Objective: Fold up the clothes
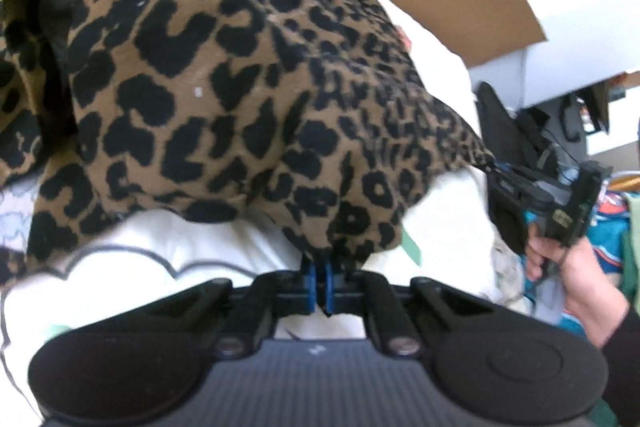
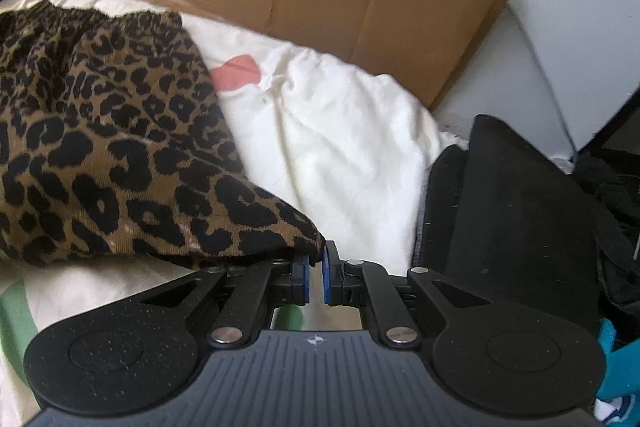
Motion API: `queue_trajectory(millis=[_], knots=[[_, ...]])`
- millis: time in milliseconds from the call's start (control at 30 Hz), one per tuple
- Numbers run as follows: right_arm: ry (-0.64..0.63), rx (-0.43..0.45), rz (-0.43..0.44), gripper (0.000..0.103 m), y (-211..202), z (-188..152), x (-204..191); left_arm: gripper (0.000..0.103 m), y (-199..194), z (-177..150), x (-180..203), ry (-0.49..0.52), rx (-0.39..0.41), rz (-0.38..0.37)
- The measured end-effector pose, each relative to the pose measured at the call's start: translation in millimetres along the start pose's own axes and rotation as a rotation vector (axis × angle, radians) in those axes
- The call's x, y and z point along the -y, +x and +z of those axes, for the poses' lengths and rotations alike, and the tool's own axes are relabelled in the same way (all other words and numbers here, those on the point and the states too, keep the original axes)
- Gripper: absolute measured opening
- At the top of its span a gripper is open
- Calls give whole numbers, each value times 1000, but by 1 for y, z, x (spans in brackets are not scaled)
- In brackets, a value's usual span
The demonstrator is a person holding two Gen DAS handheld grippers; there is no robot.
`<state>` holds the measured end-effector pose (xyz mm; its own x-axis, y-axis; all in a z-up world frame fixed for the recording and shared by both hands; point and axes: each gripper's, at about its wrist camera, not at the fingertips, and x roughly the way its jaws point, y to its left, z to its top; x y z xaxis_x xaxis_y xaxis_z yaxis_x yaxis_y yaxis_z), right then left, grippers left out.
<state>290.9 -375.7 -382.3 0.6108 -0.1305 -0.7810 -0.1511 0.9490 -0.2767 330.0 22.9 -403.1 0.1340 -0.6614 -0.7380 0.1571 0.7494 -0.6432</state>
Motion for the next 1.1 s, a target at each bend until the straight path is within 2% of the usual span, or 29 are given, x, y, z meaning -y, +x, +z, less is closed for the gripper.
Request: queue_trajectory(millis=[233, 433, 533, 633, 733, 900, 933, 1033, 1100], knots=[[14, 61, -40, 4, -40, 1, 16, 4, -25, -8, 12, 28, -51, -94], [-56, 112, -91, 4, -67, -1, 16, 4, -30, -17, 6, -1, -81, -130], [-93, 106, -115, 4, -67, -4, 14, 4, -20, -16, 0, -19, -97, -107], [-46, 4, -110, 7, -43, -9, 24, 4, -4, -19, -6, -26, -112, -53], [9, -54, -103, 7, -33, -16, 35, 4, 6, -20, -12, -36, -116, 2], [90, -13, -32, 8, -48, -21, 40, 6, 10, -22, -7, -11, -121, 13], [104, -8, -33, 9, -49, -20, 41, 7, 9, -23, -6, -3, -124, 12], [166, 12, -19, 10, -51, -16, 44, 23, 6, -24, -2, 20, -129, 3], [236, 7, 18, 10, -47, -14, 49, 39, 5, -24, 1, 14, -125, -12]])
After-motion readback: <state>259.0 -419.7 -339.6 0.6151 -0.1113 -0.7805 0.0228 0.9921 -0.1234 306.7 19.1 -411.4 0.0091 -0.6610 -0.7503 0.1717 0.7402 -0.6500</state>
